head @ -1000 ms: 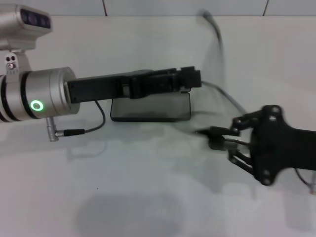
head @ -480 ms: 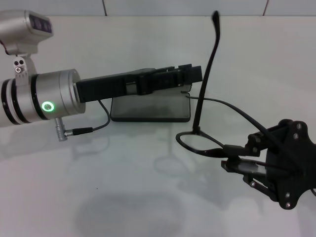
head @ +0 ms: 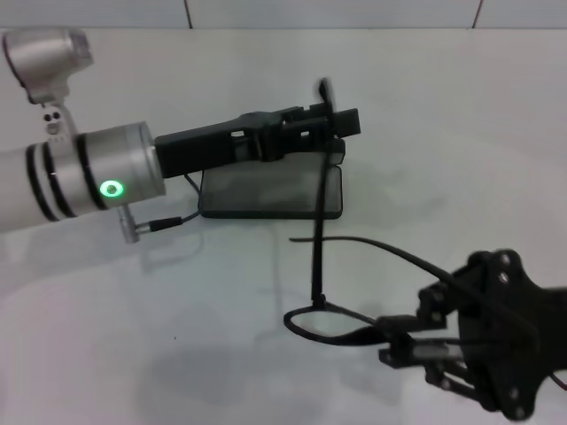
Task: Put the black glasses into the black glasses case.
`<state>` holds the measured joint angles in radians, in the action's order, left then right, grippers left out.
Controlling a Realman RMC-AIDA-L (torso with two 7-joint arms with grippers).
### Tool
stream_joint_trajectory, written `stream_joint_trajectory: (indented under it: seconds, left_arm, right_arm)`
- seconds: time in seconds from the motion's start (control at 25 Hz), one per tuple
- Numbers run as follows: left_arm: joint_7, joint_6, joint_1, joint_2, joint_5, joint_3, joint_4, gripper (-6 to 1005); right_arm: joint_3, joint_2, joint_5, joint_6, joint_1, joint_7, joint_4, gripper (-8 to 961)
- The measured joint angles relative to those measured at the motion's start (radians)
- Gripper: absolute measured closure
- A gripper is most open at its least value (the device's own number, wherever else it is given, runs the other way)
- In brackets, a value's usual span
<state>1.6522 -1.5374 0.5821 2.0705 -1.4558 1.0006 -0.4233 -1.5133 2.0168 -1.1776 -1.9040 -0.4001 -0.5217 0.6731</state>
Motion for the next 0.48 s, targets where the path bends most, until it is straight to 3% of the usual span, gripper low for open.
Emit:
stream_joint_trajectory:
  seconds: [0.16, 0.48]
  left_arm:
    - [-0.084, 0.062, 0.003, 0.018, -0.002, 0.004, 0.000, 160]
    - [-0.192, 0.035, 0.004, 0.028, 0.019, 0.011, 0.001, 160]
  right_arm:
    - [0.004, 0.003, -0.002, 0.062, -0.055, -0.156, -0.034, 839]
    - [-0.001, 0.008, 0.001, 0.246, -0.129, -0.331, -0.086, 839]
